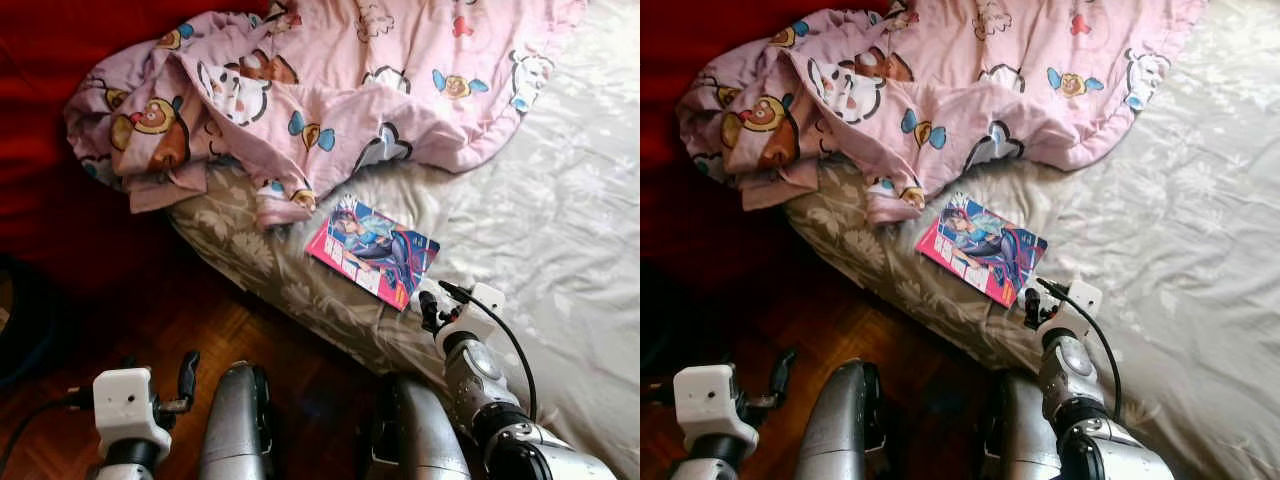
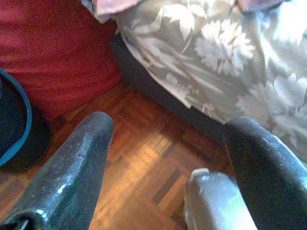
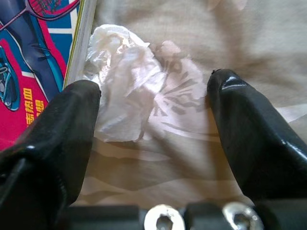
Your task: Clean up the room
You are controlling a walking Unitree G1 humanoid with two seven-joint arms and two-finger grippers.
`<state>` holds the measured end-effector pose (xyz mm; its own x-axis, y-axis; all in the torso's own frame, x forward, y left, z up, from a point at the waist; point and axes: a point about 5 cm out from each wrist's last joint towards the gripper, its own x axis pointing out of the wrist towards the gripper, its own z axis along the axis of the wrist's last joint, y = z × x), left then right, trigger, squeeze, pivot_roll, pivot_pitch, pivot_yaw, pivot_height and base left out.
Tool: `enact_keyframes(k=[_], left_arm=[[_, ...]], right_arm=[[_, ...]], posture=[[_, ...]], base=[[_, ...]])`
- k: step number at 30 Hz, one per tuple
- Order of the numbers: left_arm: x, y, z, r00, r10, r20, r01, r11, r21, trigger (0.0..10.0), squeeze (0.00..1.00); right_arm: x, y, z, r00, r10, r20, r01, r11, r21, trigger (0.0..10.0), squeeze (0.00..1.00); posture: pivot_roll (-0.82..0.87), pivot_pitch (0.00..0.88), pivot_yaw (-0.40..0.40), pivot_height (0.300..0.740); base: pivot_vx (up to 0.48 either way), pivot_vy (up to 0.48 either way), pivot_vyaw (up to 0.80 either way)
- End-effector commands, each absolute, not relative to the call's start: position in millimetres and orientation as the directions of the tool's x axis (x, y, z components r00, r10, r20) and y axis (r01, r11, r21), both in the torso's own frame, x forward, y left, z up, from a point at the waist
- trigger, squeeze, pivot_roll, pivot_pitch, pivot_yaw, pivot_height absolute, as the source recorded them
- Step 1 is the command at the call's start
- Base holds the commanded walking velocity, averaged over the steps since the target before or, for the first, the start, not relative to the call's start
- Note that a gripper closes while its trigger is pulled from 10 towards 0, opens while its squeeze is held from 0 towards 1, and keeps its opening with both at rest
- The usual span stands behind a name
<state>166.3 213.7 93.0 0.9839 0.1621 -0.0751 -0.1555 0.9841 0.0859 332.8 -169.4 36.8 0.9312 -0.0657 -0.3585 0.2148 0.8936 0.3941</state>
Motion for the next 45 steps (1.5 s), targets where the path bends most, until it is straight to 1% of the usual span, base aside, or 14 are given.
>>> enact_keyframes(k=[1, 6, 17, 18, 19, 20, 21, 45], left_arm=[[159, 215, 90, 0.98, 0.167, -0.109, -0.157, 0.983, 0.095, 10.0, 0.0], [158, 215, 93, 0.979, 0.175, -0.109, -0.164, 0.981, 0.099, 10.0, 0.0], [154, 213, 91, 0.974, 0.181, -0.134, -0.168, 0.98, 0.103, 10.0, 0.0], [154, 213, 91, 0.974, 0.181, -0.135, -0.168, 0.98, 0.103, 10.0, 0.0], [154, 213, 91, 0.974, 0.182, -0.136, -0.168, 0.98, 0.103, 10.0, 0.0], [154, 213, 91, 0.974, 0.182, -0.136, -0.168, 0.98, 0.104, 10.0, 0.0], [154, 213, 91, 0.974, 0.182, -0.137, -0.169, 0.98, 0.104, 10.0, 0.0], [157, 220, 88, 0.967, 0.208, -0.147, -0.187, 0.972, 0.145, 10.0, 0.0]], right_arm=[[326, -164, 27, 0.915, -0.036, -0.402, 0.217, 0.884, 0.414, 10.0, 0.0], [335, -155, 38, 0.937, 0.024, -0.348, 0.141, 0.886, 0.442, 10.0, 0.0], [336, -152, 39, 0.938, 0.066, -0.341, 0.092, 0.899, 0.428, 10.0, 0.0], [335, -152, 38, 0.935, 0.061, -0.35, 0.101, 0.899, 0.427, 9.0, 0.0], [335, -152, 37, 0.932, 0.057, -0.358, 0.106, 0.902, 0.42, 1.6, 0.0], [334, -153, 36, 0.93, 0.056, -0.362, 0.108, 0.903, 0.415, 1.6, 0.0], [334, -153, 36, 0.93, 0.054, -0.365, 0.11, 0.903, 0.415, 0.0, 0.0], [332, -154, 35, 0.934, 0.038, -0.356, 0.11, 0.916, 0.386, 0.0, 0.0]], posture=[[0.2, 0.463, -0.029, 0.613], [0.21, 0.469, -0.032, 0.613], [0.21, 0.466, -0.031, 0.613], [0.21, 0.466, -0.029, 0.613], [0.21, 0.466, -0.029, 0.613], [0.21, 0.465, -0.029, 0.613], [0.21, 0.465, -0.029, 0.613], [0.2, 0.448, -0.028, 0.613]], base=[[0.0, 0.0, 0.0], [0.0, 0.0, 0.0], [0.0, 0.0, 0.0], [0.0, 0.0, 0.0], [0.0, 0.0, 0.0], [0.0, 0.0, 0.0], [0.0, 0.0, 0.0], [0.0, 0.0, 0.0]])
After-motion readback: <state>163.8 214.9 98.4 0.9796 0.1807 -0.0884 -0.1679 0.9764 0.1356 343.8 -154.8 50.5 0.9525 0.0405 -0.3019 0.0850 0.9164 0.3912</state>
